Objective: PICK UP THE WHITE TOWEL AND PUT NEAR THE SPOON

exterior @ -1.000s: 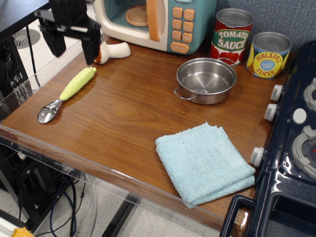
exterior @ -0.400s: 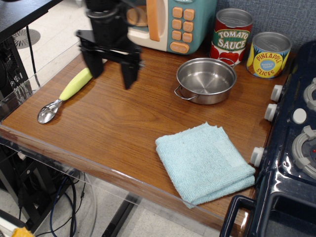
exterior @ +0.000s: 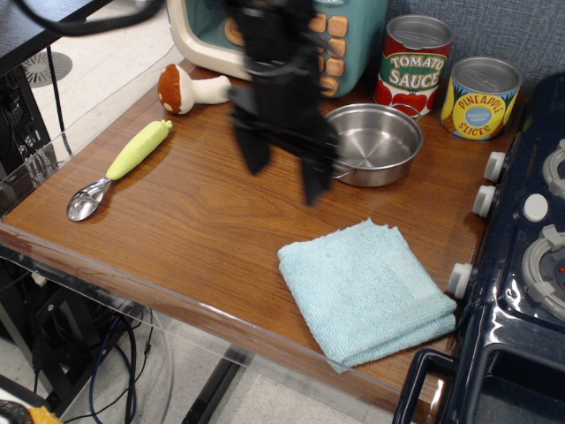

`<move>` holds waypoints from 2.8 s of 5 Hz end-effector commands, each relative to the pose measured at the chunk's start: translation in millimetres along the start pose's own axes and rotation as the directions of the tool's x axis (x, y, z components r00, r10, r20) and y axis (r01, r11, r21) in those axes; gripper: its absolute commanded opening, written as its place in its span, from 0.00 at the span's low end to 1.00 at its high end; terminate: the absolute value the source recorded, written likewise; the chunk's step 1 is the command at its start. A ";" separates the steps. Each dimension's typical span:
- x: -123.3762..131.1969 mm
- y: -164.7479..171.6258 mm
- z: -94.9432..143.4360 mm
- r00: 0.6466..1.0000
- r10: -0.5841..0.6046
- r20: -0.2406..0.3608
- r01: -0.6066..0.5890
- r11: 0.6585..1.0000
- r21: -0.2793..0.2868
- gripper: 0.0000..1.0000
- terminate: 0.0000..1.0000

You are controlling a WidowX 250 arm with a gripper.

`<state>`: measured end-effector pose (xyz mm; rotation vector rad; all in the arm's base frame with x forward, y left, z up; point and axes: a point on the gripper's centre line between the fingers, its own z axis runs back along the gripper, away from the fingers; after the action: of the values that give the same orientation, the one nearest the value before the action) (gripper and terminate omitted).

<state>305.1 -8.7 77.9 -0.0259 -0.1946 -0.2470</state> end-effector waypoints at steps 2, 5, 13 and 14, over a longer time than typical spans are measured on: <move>-11.9 -58.5 -22.9 0.979 -0.203 -0.020 0.203 0.979 -0.020 1.00 0.00; -23.8 -59.5 -61.1 0.955 -0.285 -0.086 0.284 0.959 -0.021 1.00 0.00; -88.5 152.3 -32.3 0.950 0.273 -0.149 -0.219 0.928 0.302 1.00 0.00; -88.5 150.8 -32.2 0.949 0.275 -0.155 -0.224 0.932 0.285 1.00 0.00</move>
<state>278.7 154.1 17.3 0.2207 -0.0138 0.0354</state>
